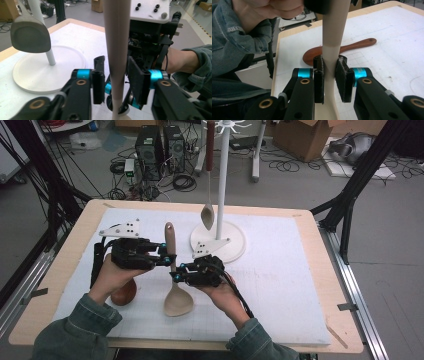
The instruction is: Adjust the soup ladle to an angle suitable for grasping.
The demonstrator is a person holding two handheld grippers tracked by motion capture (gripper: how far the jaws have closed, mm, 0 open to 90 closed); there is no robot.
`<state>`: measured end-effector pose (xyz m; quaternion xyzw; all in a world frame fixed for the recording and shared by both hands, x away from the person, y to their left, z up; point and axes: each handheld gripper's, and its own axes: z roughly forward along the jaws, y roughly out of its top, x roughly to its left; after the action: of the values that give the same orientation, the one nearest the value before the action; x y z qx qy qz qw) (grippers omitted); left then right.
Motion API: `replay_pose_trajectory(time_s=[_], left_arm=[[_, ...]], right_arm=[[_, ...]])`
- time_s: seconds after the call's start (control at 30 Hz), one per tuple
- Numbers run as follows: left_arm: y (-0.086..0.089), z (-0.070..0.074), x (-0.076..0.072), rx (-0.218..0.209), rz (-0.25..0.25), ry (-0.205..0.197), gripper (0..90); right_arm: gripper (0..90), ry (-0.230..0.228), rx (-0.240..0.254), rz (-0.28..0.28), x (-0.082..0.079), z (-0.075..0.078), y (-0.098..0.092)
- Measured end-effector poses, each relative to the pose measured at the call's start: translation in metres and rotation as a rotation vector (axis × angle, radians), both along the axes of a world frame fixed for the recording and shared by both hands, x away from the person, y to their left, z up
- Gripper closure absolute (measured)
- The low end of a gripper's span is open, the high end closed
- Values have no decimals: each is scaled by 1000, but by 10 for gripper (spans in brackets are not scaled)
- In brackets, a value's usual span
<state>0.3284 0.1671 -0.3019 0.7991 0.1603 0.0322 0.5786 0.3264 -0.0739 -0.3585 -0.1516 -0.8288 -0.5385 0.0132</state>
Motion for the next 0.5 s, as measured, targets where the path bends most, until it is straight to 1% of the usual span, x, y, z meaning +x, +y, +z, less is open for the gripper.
replay_pose_trajectory(time_s=[0.03,0.13,0.23,0.37,0.4,0.5], left_arm=[[0,0,0,-3,-3,1,738],[1,1,0,-17,-32,11,753],[1,1,-1,-14,-58,12,756],[1,2,-1,-23,-77,12,757],[2,2,-1,-25,-80,15,757],[2,2,-1,-34,-84,16,757]], right_arm=[[786,-2,-1,5,0,0,1],[783,-10,3,23,0,0,1],[773,-20,10,53,1,0,3],[769,-17,29,74,2,-1,4],[771,-17,35,86,3,-2,4],[773,-13,52,95,3,-2,6]])
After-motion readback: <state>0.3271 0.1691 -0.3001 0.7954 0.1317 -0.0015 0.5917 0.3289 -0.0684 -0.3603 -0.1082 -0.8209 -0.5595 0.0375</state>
